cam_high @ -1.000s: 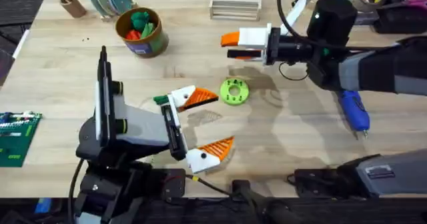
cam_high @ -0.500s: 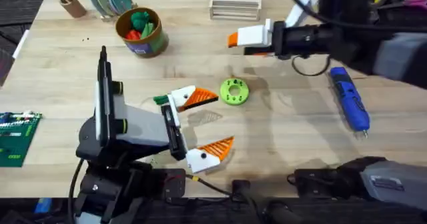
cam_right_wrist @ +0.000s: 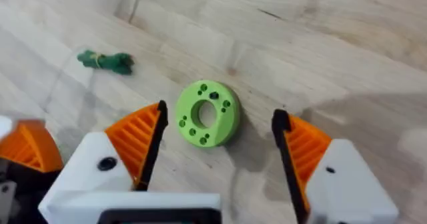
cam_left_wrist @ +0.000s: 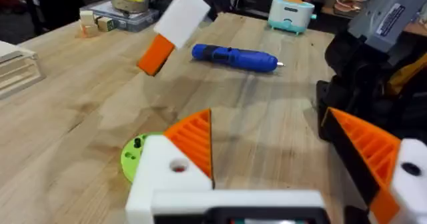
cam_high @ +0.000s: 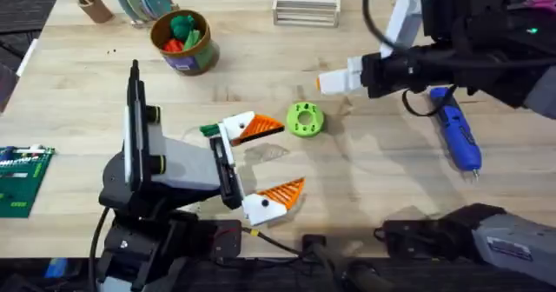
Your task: Pick up the gripper from the table and insert it into the empty holder that is missing its gripper. Then pick up a screw, insert it into the mounting hole, and use the screwdriver to tighten it. Finally, clean up the table by picking up the vegetable and placing it into the bucket.
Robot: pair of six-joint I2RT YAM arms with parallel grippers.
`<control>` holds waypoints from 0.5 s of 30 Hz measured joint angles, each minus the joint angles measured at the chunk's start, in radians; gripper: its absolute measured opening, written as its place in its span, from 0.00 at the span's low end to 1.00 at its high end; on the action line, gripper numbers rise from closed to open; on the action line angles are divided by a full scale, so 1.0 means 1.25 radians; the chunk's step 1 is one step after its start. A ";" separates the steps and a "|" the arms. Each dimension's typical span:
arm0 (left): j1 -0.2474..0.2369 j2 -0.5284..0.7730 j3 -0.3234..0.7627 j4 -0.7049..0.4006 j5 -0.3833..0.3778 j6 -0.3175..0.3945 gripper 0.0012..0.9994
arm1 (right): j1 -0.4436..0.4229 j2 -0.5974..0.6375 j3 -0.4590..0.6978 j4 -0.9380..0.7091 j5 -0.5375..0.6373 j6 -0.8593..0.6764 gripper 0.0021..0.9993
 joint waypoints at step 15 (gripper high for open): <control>0.000 0.000 0.000 0.000 0.000 0.000 0.99 | 0.163 0.084 0.000 0.010 0.176 -0.128 0.91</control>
